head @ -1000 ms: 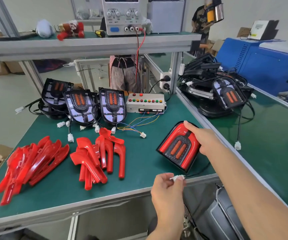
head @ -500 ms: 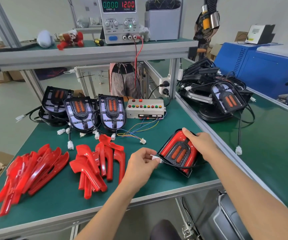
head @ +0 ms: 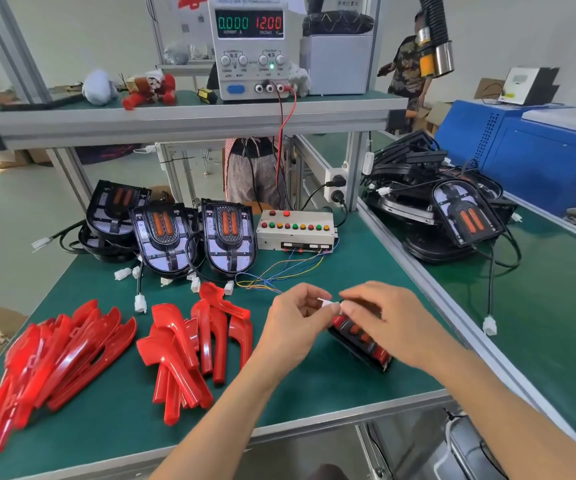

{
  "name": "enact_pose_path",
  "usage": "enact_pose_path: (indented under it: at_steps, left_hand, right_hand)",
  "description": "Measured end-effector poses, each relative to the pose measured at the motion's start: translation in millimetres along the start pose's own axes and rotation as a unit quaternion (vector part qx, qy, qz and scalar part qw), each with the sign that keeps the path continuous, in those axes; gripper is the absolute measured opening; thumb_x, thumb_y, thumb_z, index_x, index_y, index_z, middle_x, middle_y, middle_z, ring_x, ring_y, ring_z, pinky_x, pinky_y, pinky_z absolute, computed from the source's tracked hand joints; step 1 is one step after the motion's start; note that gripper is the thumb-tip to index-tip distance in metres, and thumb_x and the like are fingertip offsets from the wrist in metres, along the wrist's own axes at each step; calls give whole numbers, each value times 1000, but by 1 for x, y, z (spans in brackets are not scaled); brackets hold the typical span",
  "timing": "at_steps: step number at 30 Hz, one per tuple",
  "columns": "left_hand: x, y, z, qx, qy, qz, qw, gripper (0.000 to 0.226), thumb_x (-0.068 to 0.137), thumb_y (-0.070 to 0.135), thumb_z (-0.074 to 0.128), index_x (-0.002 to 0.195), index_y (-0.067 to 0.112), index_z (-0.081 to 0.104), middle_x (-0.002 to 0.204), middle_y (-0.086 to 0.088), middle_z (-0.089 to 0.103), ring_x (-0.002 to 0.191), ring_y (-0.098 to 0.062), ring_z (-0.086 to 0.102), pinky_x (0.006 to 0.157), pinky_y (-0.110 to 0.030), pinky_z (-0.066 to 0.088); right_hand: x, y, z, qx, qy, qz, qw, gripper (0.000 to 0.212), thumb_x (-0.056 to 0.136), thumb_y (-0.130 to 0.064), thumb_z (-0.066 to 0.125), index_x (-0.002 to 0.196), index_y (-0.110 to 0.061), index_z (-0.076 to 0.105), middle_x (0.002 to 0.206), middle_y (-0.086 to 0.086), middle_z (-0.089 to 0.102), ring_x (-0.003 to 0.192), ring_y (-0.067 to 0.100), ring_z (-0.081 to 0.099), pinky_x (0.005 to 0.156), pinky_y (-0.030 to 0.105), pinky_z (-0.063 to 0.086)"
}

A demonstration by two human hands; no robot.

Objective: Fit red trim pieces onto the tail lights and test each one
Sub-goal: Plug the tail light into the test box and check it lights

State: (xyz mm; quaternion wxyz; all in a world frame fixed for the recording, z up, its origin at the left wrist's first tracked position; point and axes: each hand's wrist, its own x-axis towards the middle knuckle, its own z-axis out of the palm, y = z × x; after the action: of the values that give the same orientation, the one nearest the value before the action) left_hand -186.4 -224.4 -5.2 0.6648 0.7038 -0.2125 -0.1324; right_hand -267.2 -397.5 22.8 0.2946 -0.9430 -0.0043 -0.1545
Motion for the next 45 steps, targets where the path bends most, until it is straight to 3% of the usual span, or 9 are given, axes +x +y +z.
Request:
enact_pose_path:
  at_steps: [6, 9, 14, 19, 22, 26, 29, 37, 45]
  left_hand:
    - [22, 0, -11, -64, 43, -7, 997, 9, 99, 19, 64, 100, 13, 71, 81, -1, 77, 66, -12, 68, 61, -19, 53]
    - [44, -13, -38, 136, 136, 14, 981, 15, 100, 13, 58, 105, 15, 71, 92, 2, 77, 71, -4, 63, 68, -17, 50]
    - [74, -41, -58, 590, 17, 88, 803, 41, 94, 19, 61, 134, 28, 60, 131, 11, 62, 122, -21, 45, 96, -37, 33]
    - [86, -49, -52, 683, -65, 120, 718, 28, 97, 33, 58, 124, 35, 65, 117, 12, 66, 120, -20, 44, 87, -38, 22]
    - [94, -45, -52, 654, -59, 117, 745, 25, 99, 39, 55, 120, 34, 68, 109, 8, 70, 114, -21, 50, 85, -38, 21]
    - [99, -31, -57, 458, -10, 79, 886, 32, 94, 37, 64, 126, 33, 62, 98, 14, 70, 108, -14, 58, 86, -33, 21]
    - [98, -20, -59, 365, -16, 78, 928, 16, 92, 31, 69, 108, 30, 67, 86, 17, 67, 95, -10, 62, 97, -39, 37]
    - [96, -8, -65, 220, -59, 77, 971, 15, 97, 14, 64, 110, 17, 72, 88, 9, 75, 76, 9, 61, 69, -9, 43]
    - [97, -6, -60, 217, -67, 90, 970, 22, 94, 22, 69, 104, 40, 70, 96, 22, 73, 93, 10, 61, 83, -4, 43]
  right_hand:
    - [20, 2, 5, 52, -5, 35, 998, 9, 98, -36, 65, 96, -43, 69, 75, -18, 68, 64, 7, 61, 59, 21, 46]
    - [40, 12, -1, 32, 20, 45, 998, 11, 98, -41, 63, 90, -41, 71, 68, -13, 66, 60, 9, 56, 56, 22, 42]
    - [74, 21, 10, 39, -30, 56, 997, 17, 97, -39, 64, 85, -34, 73, 62, -12, 62, 51, 1, 48, 51, 16, 37]
    - [92, 28, 33, 33, -73, 69, 994, 19, 95, -44, 67, 88, -28, 74, 65, -1, 60, 54, 3, 44, 57, 26, 37]
    - [97, 33, 39, 9, -77, 69, 995, 17, 94, -43, 67, 88, -29, 74, 67, -7, 62, 58, 6, 50, 60, 30, 42]
    - [100, 35, 40, -40, -61, 44, 996, 16, 95, -43, 67, 98, -30, 76, 82, -14, 71, 78, 10, 64, 74, 36, 53]
    - [103, 34, 39, -69, -38, 5, 997, 17, 96, -40, 67, 105, -29, 75, 90, -17, 68, 85, 10, 63, 76, 36, 52]
    - [102, 30, 33, -79, 17, -61, 995, 17, 96, -37, 68, 109, -31, 77, 95, -19, 69, 88, 4, 61, 73, 33, 50]
    - [97, 32, 29, -53, 37, -50, 997, 14, 92, -29, 73, 103, -33, 67, 99, -21, 66, 88, 6, 61, 80, 37, 52]
